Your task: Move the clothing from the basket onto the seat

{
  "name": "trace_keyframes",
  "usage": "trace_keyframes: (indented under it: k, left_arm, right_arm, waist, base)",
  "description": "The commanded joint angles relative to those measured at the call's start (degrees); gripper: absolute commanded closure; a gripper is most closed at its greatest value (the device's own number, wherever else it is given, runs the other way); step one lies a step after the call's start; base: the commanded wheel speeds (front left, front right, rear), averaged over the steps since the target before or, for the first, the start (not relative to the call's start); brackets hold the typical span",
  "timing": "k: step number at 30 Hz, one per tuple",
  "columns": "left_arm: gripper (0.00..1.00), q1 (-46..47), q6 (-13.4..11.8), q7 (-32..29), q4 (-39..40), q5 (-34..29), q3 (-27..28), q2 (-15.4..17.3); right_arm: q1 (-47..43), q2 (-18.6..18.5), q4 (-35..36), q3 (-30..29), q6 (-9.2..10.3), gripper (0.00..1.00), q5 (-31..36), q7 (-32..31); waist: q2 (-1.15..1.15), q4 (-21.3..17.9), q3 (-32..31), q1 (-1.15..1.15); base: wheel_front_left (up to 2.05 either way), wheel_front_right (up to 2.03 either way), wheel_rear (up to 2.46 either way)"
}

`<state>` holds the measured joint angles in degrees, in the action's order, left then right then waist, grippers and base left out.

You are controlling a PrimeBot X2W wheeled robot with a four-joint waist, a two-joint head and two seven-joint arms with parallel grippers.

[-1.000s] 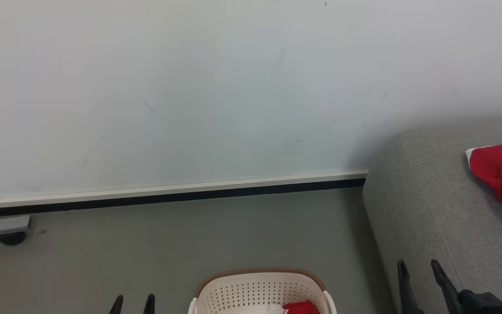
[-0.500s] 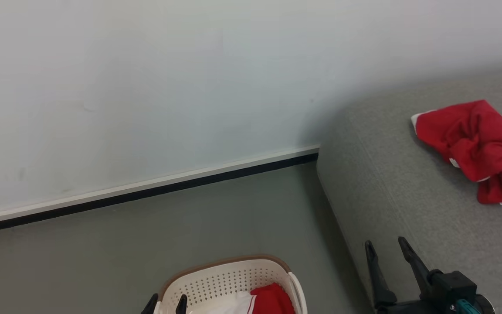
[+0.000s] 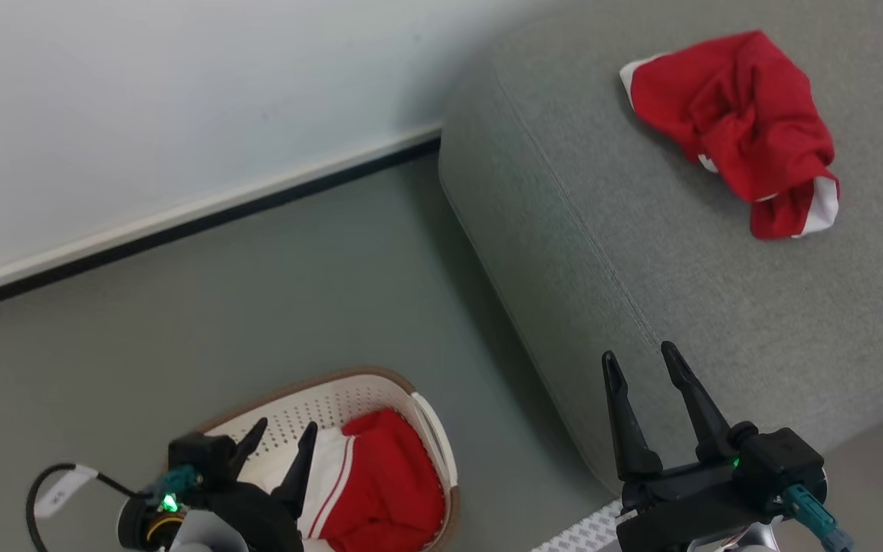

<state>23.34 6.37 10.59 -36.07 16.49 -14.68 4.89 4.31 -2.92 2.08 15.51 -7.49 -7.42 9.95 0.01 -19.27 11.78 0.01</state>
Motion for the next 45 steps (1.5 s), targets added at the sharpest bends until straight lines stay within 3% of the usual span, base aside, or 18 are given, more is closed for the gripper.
trace_keyframes:
  k: [1,7,19,36,45]
  left_arm:
    - [0.0,2.6,0.04,-1.13,-1.61,-0.05,0.1,1.11]
    - [0.0,9.37,-0.34,-5.08,-7.84,1.31,0.9,1.21]
    - [0.0,19.33,-1.26,-8.7,-18.4,2.09,0.03,-0.06]
    - [0.0,26.18,0.54,-6.06,-29.44,4.83,-3.5,-1.73]
    - [0.0,26.4,1.05,-7.29,-28.81,9.73,-9.32,-1.95]
  right_arm:
    - [1.28,0.19,-0.14,0.45,0.0,0.0,-0.97,1.05]
    - [2.3,0.23,-0.78,0.87,0.0,0.0,-2.52,3.52]
    - [3.63,0.22,0.23,1.07,0.0,0.0,-4.04,5.08]
    - [0.77,0.18,2.78,-0.14,0.0,0.0,-3.94,5.22]
    - [-0.44,0.18,3.69,-0.3,0.0,0.0,-4.38,5.2]
  waist:
    - [-0.01,-9.13,12.5,-0.01]
    - [-0.01,-10.66,19.87,-0.01]
    - [-0.01,-8.66,29.36,-0.01]
    - [-0.01,-7.21,33.18,-0.01]
    - [-0.01,-7.17,34.34,-0.01]
  base:
    - [0.0,0.0,0.0]
    - [0.0,0.0,0.0]
    - [0.0,0.0,0.0]
    - [0.0,0.0,0.0]
    - [0.0,0.0,0.0]
